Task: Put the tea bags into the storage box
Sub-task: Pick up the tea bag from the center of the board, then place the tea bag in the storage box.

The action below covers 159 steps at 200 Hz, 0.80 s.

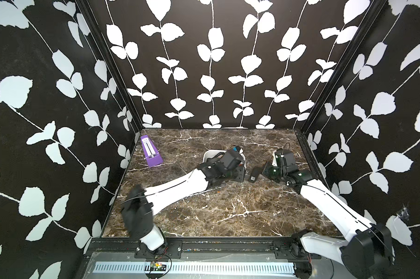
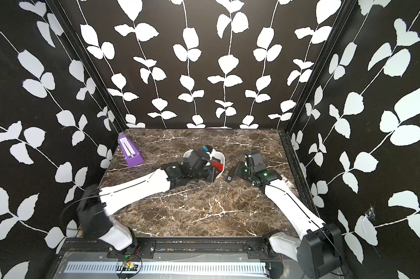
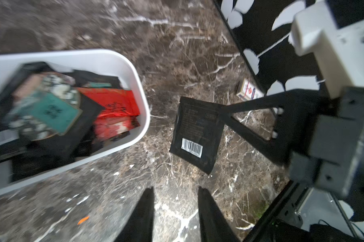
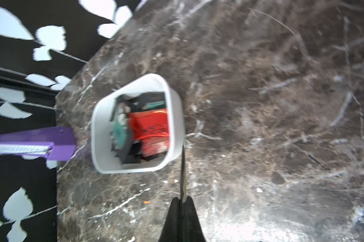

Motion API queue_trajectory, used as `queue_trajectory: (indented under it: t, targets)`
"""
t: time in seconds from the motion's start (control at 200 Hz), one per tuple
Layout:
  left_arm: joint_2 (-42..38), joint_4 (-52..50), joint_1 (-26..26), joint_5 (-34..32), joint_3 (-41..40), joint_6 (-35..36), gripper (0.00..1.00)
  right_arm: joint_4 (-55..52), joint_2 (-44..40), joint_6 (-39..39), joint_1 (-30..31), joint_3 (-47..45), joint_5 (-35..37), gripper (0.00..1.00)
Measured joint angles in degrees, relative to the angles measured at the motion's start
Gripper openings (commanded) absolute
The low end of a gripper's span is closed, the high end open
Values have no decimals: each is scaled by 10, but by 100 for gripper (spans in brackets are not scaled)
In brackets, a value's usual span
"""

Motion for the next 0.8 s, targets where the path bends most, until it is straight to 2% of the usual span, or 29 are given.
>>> queue_trajectory:
  t: [0.055, 0.15, 0.29, 0.4, 0.52, 0.67, 0.7, 0.76, 0.795]
  targets:
    - [-34, -6, 3, -20, -27, 0, 50, -4, 14, -1, 15, 28, 3, 0]
    - [-92, -23, 21, -55, -81, -3, 54, -6, 56, -2, 40, 79, 6, 0]
    - [-175, -52, 55, -108, -150, -11, 61, -1, 143, -2, 70, 162, 6, 0]
    - [-226, -66, 61, -136, -184, -19, 68, 5, 223, -1, 93, 240, 8, 0]
    - [-254, -79, 61, -152, -207, -32, 73, 24, 305, 5, 110, 313, 5, 0]
    - [-267, -84, 63, -163, -226, -43, 78, 41, 383, 19, 119, 360, 0, 0]
    - [-268, -86, 63, -166, -228, -44, 83, 42, 393, 20, 119, 362, 0, 0]
    - [-270, -90, 63, -169, -229, -47, 90, 37, 408, 23, 119, 362, 4, 11]
    - [-270, -92, 63, -172, -230, -48, 98, 31, 414, 24, 119, 362, 7, 16]
